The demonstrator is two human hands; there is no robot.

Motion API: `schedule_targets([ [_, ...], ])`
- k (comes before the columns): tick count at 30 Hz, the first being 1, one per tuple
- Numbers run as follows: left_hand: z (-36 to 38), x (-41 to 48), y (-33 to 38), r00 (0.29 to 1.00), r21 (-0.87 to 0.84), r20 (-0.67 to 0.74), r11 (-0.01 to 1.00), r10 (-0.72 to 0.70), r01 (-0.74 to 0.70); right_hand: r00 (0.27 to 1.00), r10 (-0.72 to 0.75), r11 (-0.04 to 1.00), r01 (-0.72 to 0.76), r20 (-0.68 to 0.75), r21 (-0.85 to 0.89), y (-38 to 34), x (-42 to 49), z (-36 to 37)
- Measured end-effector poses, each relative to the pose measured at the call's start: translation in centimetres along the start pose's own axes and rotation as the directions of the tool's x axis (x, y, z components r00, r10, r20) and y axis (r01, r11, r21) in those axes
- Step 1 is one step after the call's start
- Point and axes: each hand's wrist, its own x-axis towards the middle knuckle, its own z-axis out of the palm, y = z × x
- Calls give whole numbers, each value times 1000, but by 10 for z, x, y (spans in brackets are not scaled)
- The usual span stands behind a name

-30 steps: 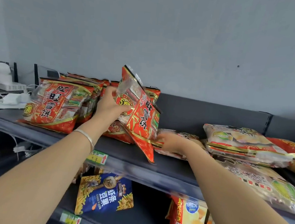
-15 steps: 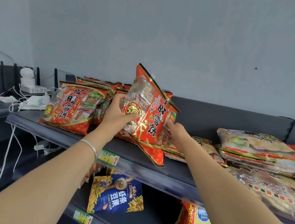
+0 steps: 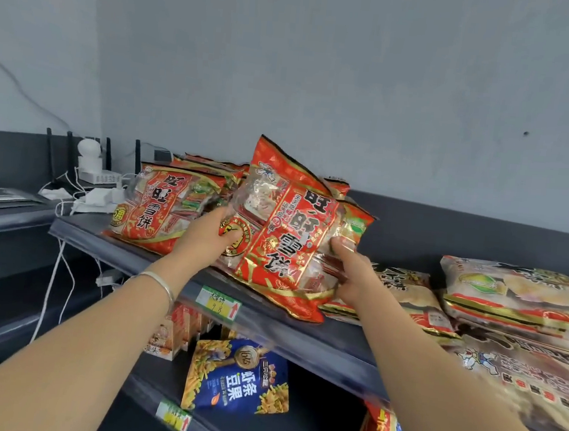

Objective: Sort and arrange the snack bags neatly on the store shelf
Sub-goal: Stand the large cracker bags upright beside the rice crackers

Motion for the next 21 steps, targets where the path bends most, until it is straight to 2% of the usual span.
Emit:
schedule_targets([
  [3, 12, 4, -17, 979, -18, -21, 979, -204, 204, 997, -81, 993, 82, 14, -82, 5, -1, 17],
  [6, 23, 12, -32, 952, -137, -43, 945, -304, 296, 984, -175, 974, 171, -11, -148, 7, 0, 30],
  [10, 20, 49, -41, 956, -188, -128, 953, -263, 237, 931, -330, 934, 299, -152, -197, 1, 9, 58],
  [13, 24, 80, -49, 979, -32, -111, 985, -172, 169, 871, -429, 878, 339, -239, -339, 3, 24, 83],
  [15, 33, 94, -62, 975, -25, -33, 975, -222, 221, 861, -442, 854, 319, -252, -410, 14, 34, 100],
  [17, 44, 100, -78, 957, 8, -40, 957, -289, 289, 843, -453, 834, 285, -290, -472, 30, 43, 113],
  [21, 53, 117, -102, 971, 9, 17, 971, -240, 240, 803, -436, 823, 173, -406, -541, 48, 48, 134],
])
